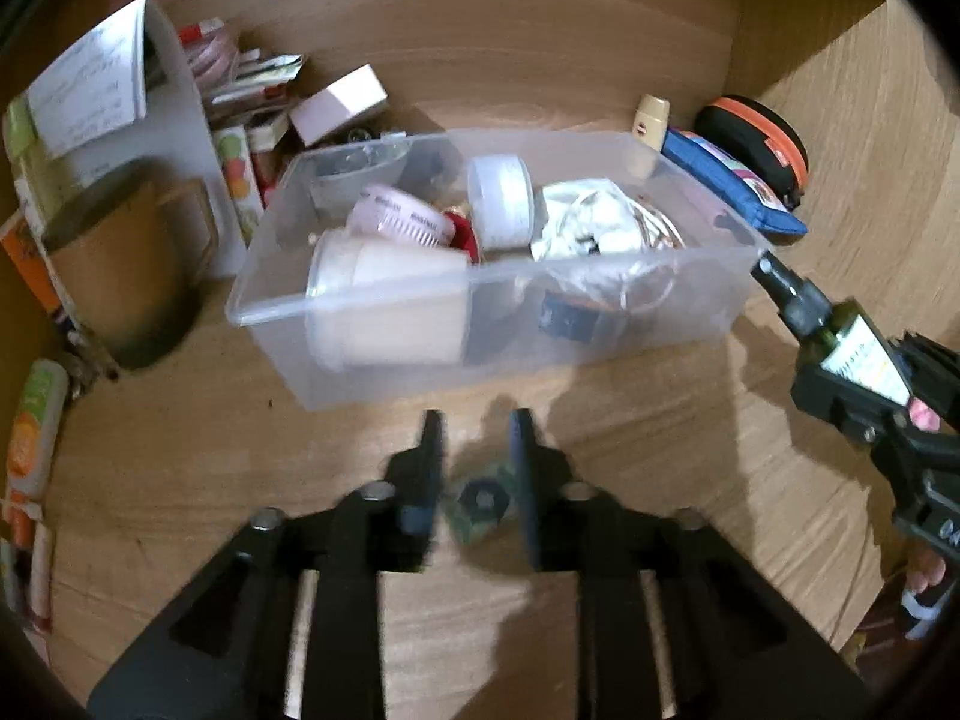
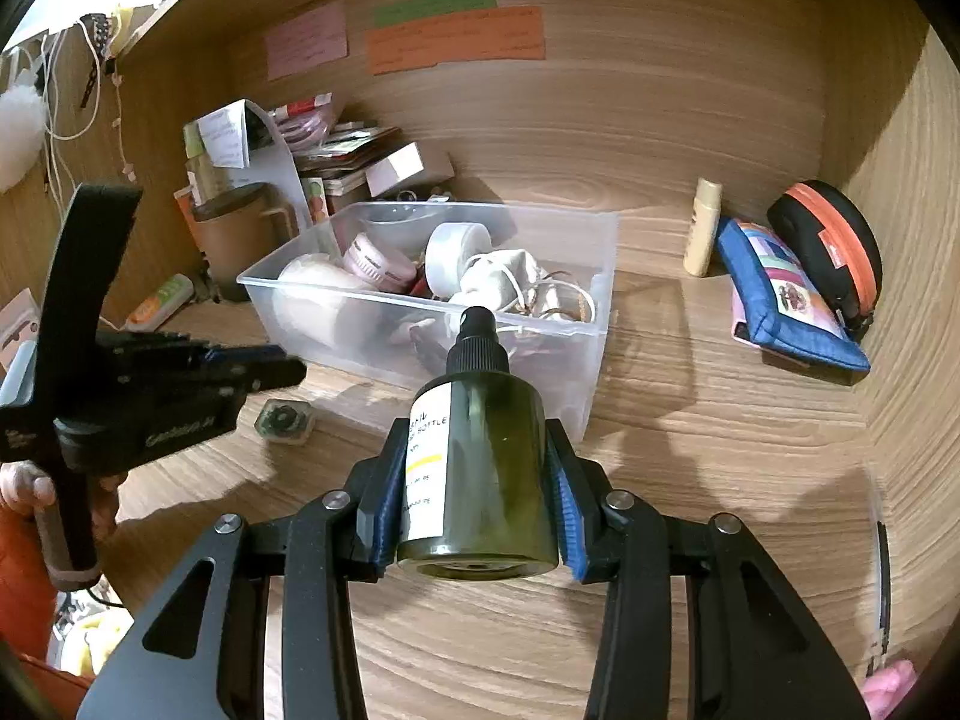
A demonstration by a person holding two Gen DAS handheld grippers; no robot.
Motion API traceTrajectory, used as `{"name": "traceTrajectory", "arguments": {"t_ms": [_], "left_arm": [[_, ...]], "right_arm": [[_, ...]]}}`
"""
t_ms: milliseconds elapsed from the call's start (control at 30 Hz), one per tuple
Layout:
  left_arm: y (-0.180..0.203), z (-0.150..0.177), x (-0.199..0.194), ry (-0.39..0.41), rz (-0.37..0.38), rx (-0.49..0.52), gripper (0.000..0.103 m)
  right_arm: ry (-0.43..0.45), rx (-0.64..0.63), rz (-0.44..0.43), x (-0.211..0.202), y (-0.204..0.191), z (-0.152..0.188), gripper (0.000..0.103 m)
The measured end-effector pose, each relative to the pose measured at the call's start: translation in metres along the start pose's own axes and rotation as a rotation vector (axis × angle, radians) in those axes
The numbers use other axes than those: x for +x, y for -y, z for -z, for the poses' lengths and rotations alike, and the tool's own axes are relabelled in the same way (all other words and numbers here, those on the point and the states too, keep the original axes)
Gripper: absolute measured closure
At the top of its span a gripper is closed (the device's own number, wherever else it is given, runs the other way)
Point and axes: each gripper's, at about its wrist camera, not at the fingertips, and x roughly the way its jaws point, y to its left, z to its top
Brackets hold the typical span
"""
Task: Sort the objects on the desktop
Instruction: 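Lower the left gripper onto the square charm while the right holds the spray bottle, then close the left gripper on the square charm and lift it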
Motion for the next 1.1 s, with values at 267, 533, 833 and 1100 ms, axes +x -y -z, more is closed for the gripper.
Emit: {"name": "traceTrajectory", "arguments": {"t_ms": [267,533,833,1100], "left_arm": [[-0.002,0.019,-0.005,0.002,-0.016,0.018,0.04],[0.008,0.021,0.018,-0.064,-0.03,0.07,0.038],[0.011,0.023,0.024,-0.09,-0.051,0.075,0.003],[0.0,0.02,0.029,-0.111,-0.054,-0.01,0.002]], "right_arm": [[-0.021,-0.013,-0.011,0.007,-0.012,0.001,0.065],[-0.033,-0.031,-0.032,0.01,-0.019,0.004,0.065],[-0.045,-0.02,-0.05,0.015,-0.017,0.005,0.065],[-0.054,-0.008,-0.064,0.018,-0.016,0.008,0.065]]}}
